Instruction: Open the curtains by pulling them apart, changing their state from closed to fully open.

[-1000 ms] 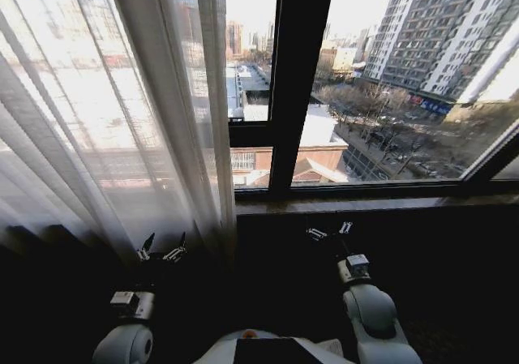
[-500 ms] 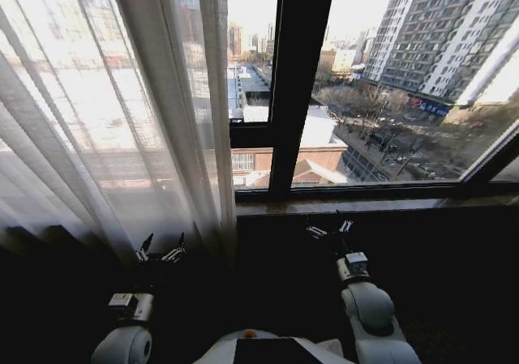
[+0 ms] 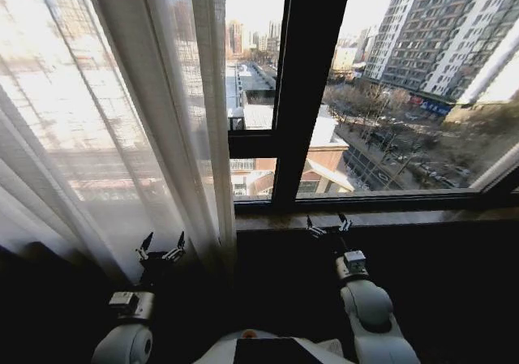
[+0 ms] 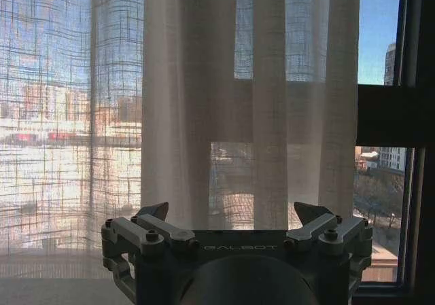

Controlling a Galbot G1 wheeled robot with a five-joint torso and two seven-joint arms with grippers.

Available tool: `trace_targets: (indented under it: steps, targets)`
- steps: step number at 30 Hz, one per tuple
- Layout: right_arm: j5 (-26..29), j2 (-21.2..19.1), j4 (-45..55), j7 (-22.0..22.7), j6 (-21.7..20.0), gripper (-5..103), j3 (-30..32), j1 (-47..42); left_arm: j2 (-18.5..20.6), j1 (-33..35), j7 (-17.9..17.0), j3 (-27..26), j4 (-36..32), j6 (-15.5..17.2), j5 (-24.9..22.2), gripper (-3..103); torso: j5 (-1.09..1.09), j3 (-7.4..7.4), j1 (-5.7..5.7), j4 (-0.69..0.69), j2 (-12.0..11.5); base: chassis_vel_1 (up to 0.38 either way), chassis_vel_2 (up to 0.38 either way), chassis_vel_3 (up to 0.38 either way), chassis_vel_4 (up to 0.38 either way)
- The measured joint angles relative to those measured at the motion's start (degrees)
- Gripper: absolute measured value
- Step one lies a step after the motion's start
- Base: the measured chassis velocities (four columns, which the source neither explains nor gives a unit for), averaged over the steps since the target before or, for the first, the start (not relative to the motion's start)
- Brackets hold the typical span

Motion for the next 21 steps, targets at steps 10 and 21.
trace_targets:
  steps: [10, 21]
  targets:
    - [0.1, 0.2, 0.0, 0.5, -0.1, 100, -0.2, -0.4, -0.2, 0.3, 0.0, 0.1, -0.1, 0.0, 0.2, 100, 0.00, -0.04, -0.09, 0.00, 0.0, -0.023, 0.028, 0.026, -0.027]
    - [0.1, -0.1, -0.7, 0.4, -0.1, 100, -0.2, 0.7, -0.4, 0.1, 0.0, 0.1, 0.0, 0.0, 0.3, 100, -0.01, -0.03, -0.06, 0.01, 0.0, -0.056, -0.057, 0.049, 0.060]
